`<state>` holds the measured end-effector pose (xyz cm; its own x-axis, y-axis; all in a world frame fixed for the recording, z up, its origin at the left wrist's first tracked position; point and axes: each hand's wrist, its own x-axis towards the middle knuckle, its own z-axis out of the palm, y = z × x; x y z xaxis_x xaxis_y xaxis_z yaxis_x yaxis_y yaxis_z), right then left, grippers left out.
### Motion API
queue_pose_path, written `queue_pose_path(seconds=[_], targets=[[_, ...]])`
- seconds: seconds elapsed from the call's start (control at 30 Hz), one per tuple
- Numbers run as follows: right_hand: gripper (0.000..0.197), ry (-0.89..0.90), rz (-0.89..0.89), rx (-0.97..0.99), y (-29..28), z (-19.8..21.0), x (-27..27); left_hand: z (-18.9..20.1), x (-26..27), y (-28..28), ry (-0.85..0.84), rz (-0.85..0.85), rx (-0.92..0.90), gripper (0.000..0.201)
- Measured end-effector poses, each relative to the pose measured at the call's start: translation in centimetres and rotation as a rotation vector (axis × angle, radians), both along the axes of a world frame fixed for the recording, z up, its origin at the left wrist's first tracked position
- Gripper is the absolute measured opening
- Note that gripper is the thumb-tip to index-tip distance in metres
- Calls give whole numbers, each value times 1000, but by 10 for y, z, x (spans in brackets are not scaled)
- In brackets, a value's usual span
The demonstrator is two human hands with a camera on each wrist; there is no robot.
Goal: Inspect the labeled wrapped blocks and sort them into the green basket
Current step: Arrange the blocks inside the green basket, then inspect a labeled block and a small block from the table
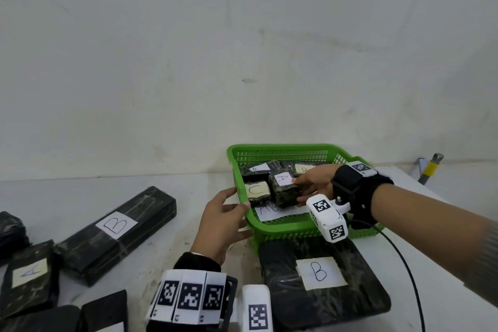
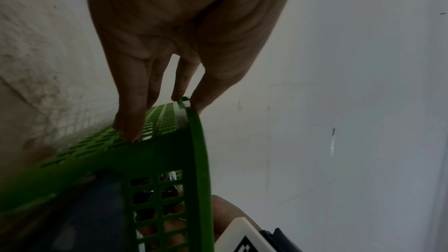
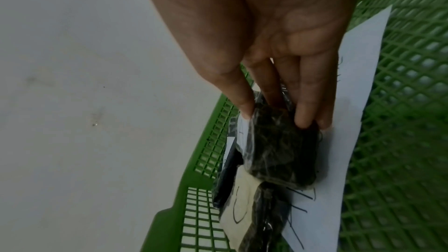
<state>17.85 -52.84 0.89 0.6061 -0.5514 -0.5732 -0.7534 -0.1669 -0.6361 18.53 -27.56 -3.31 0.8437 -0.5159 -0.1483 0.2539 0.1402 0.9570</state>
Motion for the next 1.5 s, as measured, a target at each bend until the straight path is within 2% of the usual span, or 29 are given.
queue_pose_path(seconds=[0.2,0.37,0.43,0.87,1.0,1.13,1.3,1.5], targets=[[26,119,72,-29,-2,2,-3,-3,2,1,20,-8,-4,35],[13,-17,-40,136,2,4,-5,-4,3,-1,26,-9,-9,32],[16,-45,-50,170,6,4,-3,-4,3,-1,30,-15,-9,32],[22,-11,32,114,16,11,-12,-2,2,1,34,-3,-7,31],[20,-145,-42,76,20,21,-25,1,-1,1,11,28,34,29],[20,-341,-135,42,35,39,-44,9,-2,12,-106,53,148,33],[9,-527,4,-64,88,55,-74,23,-12,48,-212,154,188,24],[17,-573,158,60,173,39,-99,31,-43,114,-300,258,192,9]])
